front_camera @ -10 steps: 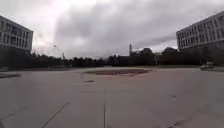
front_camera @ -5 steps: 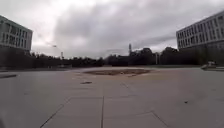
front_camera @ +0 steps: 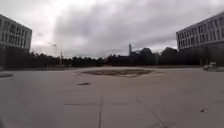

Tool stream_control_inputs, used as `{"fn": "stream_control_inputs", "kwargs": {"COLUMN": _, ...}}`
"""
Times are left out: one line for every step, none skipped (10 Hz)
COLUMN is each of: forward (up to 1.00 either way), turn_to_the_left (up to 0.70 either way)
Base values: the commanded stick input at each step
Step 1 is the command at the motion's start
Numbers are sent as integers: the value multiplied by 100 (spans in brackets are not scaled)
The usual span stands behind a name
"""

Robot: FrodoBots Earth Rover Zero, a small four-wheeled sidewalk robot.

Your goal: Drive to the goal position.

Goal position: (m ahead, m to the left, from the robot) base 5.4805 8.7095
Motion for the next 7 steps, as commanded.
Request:
{"fn": "stream_control_inputs", "kwargs": {"forward": 70, "turn_to_the_left": 0}}
{"fn": "stream_control_inputs", "kwargs": {"forward": 70, "turn_to_the_left": 0}}
{"fn": "stream_control_inputs", "kwargs": {"forward": 70, "turn_to_the_left": 0}}
{"fn": "stream_control_inputs", "kwargs": {"forward": 70, "turn_to_the_left": 0}}
{"fn": "stream_control_inputs", "kwargs": {"forward": 70, "turn_to_the_left": 0}}
{"fn": "stream_control_inputs", "kwargs": {"forward": 70, "turn_to_the_left": 0}}
{"fn": "stream_control_inputs", "kwargs": {"forward": 70, "turn_to_the_left": 0}}
